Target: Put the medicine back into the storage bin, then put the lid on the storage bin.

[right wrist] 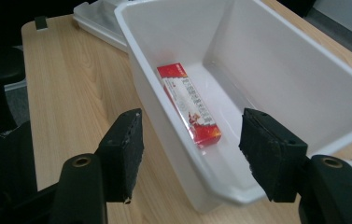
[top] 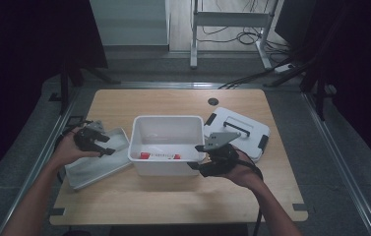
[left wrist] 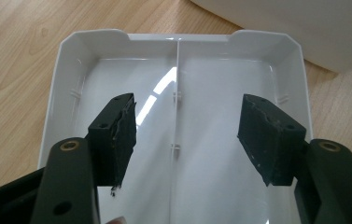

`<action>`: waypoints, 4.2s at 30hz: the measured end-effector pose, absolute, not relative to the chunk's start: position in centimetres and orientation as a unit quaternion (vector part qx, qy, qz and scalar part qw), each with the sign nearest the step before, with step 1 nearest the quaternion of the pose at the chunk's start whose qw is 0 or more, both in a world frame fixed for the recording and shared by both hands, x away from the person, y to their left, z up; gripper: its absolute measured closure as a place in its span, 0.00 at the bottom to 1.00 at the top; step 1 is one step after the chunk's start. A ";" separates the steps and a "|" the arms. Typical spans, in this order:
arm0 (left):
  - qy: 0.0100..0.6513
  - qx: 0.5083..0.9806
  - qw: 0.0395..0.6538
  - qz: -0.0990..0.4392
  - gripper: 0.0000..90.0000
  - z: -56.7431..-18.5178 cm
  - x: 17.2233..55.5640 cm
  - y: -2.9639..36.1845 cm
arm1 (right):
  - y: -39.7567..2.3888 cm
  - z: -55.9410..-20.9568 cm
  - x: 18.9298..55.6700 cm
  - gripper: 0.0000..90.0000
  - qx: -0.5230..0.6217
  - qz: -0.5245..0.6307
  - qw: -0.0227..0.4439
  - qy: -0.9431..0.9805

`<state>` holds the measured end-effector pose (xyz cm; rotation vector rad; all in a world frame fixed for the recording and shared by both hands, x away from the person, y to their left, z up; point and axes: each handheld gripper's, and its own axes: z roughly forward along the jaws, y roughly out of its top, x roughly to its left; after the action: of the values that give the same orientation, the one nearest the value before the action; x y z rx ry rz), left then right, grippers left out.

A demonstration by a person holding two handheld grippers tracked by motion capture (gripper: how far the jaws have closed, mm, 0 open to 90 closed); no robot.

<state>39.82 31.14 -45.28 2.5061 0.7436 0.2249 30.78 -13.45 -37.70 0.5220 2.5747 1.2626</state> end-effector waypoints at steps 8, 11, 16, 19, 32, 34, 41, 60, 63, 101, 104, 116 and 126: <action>0.275 0.925 0.249 0.079 0.41 -45.6 39.7 31.3 | -14.3 -39.8 29.3 0.44 0.184 0.447 0.112 0.868; 0.275 0.926 0.246 0.078 0.41 -45.7 39.6 31.5 | -14.5 -40.1 29.0 0.44 0.185 0.447 0.114 0.868; 0.276 0.930 0.230 0.071 0.41 -45.4 39.7 31.8 | -15.0 -40.3 28.6 0.44 0.189 0.447 0.117 0.867; 0.277 0.932 0.220 0.072 0.42 -45.3 39.9 31.8 | -15.3 -40.3 28.3 0.44 0.190 0.449 0.119 0.865; 0.311 0.934 0.173 0.019 0.68 -47.0 40.3 33.7 | -15.7 -40.7 27.5 0.43 0.187 0.456 0.122 0.862; 0.314 0.934 0.171 0.013 0.72 -47.1 40.4 33.8 | -15.7 -40.7 27.5 0.43 0.188 0.457 0.123 0.861; 0.313 0.938 0.148 -0.023 0.83 -48.2 41.0 33.7 | -15.8 -40.7 27.6 0.43 0.190 0.459 0.126 0.859; 0.290 0.937 0.192 0.001 1.00 -44.6 40.6 34.7 | -16.6 -41.0 27.7 0.46 0.204 0.463 0.132 0.852; 0.282 0.938 0.202 0.015 1.00 -42.6 40.3 35.1 | -16.8 -41.2 27.7 0.46 0.208 0.464 0.131 0.851; 0.120 0.965 0.225 0.054 1.00 -31.2 42.2 21.6 | -18.9 -43.7 28.0 0.46 0.245 0.457 0.115 0.847; 0.106 0.968 0.221 0.048 1.00 -31.3 42.6 19.9 | -18.9 -43.8 28.1 0.46 0.246 0.454 0.113 0.849; 0.081 0.974 0.211 0.031 1.00 -32.6 43.5 16.1 | -18.9 -44.2 28.3 0.46 0.251 0.447 0.108 0.852; 0.066 0.975 0.210 0.020 1.00 -33.4 44.0 14.3 | -18.8 -44.4 28.4 0.46 0.251 0.445 0.107 0.853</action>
<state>43.98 14.31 -33.40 2.7112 0.1844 0.0564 28.38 -18.79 -44.44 0.7396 2.5119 1.3098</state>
